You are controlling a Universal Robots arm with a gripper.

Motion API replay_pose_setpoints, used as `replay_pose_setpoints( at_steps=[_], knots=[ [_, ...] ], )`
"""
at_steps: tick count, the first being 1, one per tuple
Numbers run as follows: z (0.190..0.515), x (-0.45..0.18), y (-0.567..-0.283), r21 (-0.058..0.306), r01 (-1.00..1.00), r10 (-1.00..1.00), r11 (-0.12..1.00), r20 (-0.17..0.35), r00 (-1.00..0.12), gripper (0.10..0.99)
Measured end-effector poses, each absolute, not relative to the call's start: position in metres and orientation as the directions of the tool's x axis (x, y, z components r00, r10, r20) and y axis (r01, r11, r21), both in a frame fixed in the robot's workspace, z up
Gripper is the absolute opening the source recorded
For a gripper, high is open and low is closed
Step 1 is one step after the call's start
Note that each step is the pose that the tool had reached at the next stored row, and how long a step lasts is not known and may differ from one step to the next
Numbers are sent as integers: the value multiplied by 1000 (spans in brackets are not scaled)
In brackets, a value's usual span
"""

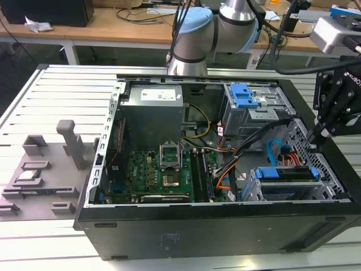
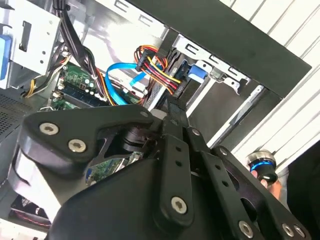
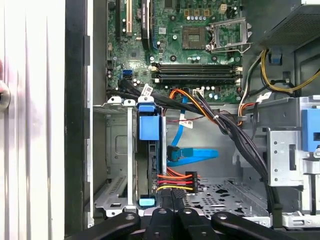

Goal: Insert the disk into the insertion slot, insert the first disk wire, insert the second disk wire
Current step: 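Insert the first disk wire, then insert the second disk wire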

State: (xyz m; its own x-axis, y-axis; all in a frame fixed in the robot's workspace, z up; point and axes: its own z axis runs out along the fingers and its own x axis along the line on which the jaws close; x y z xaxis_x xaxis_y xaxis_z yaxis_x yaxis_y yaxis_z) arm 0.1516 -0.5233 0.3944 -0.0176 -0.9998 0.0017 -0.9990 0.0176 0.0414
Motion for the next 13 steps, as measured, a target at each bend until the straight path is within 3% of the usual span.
replay_pose_setpoints(
  at_steps=[7, 8, 9, 13],
  knots=[
    [395, 152, -523, 41, -999, -1000, 18, 2, -18, 114],
    [395, 152, -523, 41, -999, -1000, 18, 2, -18, 235],
    [395, 152, -523, 41, -999, -1000, 18, 2, -18, 302],
    [392, 147, -522, 41, -999, -1000, 18, 2, -18, 302]
  ],
)
